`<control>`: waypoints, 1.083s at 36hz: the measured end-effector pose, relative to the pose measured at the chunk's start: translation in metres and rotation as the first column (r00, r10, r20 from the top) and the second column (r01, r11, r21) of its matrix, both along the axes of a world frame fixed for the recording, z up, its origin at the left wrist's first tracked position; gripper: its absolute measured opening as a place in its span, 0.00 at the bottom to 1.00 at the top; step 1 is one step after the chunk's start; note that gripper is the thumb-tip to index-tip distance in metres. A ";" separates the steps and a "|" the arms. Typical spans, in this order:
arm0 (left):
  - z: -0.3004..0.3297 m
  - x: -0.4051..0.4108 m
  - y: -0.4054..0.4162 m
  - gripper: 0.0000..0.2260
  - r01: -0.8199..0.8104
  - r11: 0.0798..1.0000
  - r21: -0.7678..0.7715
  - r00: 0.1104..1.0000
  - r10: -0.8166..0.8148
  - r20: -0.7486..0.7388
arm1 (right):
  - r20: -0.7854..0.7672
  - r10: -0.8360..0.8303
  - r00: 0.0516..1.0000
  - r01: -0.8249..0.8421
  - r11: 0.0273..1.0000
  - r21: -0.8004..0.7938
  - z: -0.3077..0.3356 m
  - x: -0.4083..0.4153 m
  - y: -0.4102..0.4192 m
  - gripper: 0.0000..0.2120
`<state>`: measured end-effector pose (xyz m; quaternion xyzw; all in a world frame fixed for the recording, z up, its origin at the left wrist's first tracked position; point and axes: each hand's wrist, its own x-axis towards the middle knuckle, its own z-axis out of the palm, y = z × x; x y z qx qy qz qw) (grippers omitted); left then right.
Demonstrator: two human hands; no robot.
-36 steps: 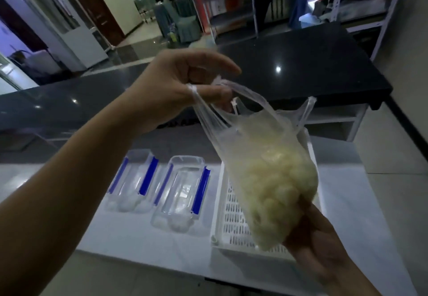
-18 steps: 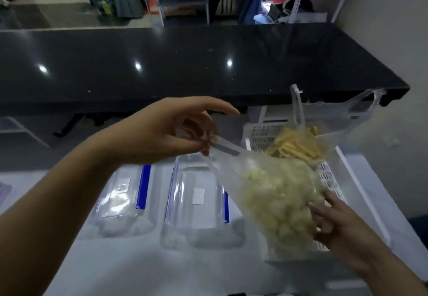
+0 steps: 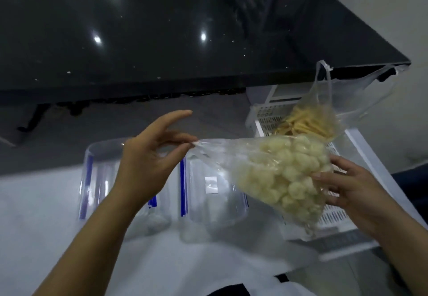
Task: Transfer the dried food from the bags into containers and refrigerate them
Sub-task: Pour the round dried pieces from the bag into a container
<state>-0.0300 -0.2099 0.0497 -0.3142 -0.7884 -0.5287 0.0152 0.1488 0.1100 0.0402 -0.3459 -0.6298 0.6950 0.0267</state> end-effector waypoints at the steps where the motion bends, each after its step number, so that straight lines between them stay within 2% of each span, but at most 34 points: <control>1: -0.007 0.003 -0.003 0.23 -0.023 1.000 0.011 0.999 0.023 0.025 | 0.008 0.009 1.000 -0.009 1.000 0.013 0.000 -0.002 -0.001 0.22; 8: -0.051 0.016 -0.015 0.21 -0.153 0.987 0.055 0.978 0.143 0.152 | 0.073 0.049 0.996 -0.054 0.996 0.071 -0.002 -0.020 -0.005 0.19; 13: -0.064 0.022 -0.020 0.20 -0.197 0.976 0.096 0.960 0.173 0.219 | 0.075 0.098 0.992 -0.104 0.992 0.070 0.001 -0.028 -0.006 0.22; 22: -0.073 0.024 -0.016 0.22 -0.248 0.967 0.057 0.942 0.227 0.248 | 0.062 0.173 0.983 -0.177 0.982 0.061 0.007 -0.041 -0.001 0.24; 27: -0.079 0.027 -0.012 0.20 -0.269 0.961 0.070 0.933 0.242 0.264 | 0.028 0.180 0.983 -0.181 0.982 0.051 0.011 -0.045 0.002 0.19; 32: -0.080 0.032 -0.008 0.21 -0.266 0.961 0.069 0.932 0.238 0.275 | 0.057 0.166 0.984 -0.170 0.983 0.067 0.010 -0.048 0.002 0.25; 39: -0.081 0.037 -0.007 0.16 -0.299 0.950 0.092 0.920 0.261 0.291 | 0.019 0.194 0.981 -0.195 0.978 0.068 0.012 -0.047 0.004 0.24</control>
